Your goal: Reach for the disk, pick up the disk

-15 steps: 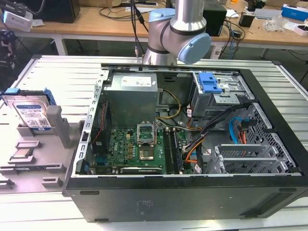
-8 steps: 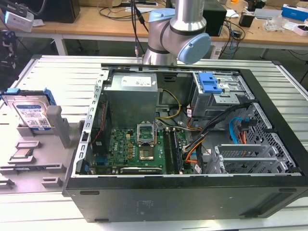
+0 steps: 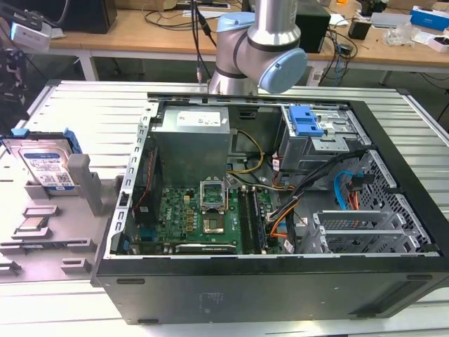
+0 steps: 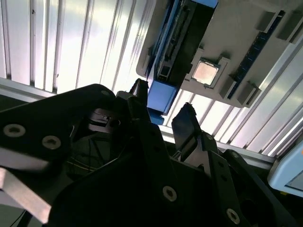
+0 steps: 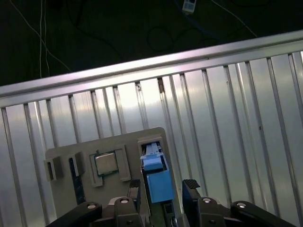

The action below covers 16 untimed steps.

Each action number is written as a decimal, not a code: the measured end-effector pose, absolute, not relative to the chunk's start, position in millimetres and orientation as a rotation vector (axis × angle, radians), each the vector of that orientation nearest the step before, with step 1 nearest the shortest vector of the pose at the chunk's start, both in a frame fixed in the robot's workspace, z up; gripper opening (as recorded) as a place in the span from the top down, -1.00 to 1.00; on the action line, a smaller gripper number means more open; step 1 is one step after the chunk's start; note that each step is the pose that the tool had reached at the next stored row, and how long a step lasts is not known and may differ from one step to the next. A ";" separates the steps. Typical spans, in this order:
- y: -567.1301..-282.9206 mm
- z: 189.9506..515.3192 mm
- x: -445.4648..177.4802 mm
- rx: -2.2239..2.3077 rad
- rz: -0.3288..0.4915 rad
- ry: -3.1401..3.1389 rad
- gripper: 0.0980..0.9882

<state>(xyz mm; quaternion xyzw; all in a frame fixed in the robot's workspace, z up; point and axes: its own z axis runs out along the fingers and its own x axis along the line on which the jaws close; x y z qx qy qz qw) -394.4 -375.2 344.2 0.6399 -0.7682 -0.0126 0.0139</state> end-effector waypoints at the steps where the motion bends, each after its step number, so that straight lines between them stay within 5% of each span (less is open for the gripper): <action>1: -375.2 343.3 -394.4 2.015 -0.039 -2.373 0.14; 16: -375.2 327.8 -394.1 2.256 -0.034 -2.141 0.14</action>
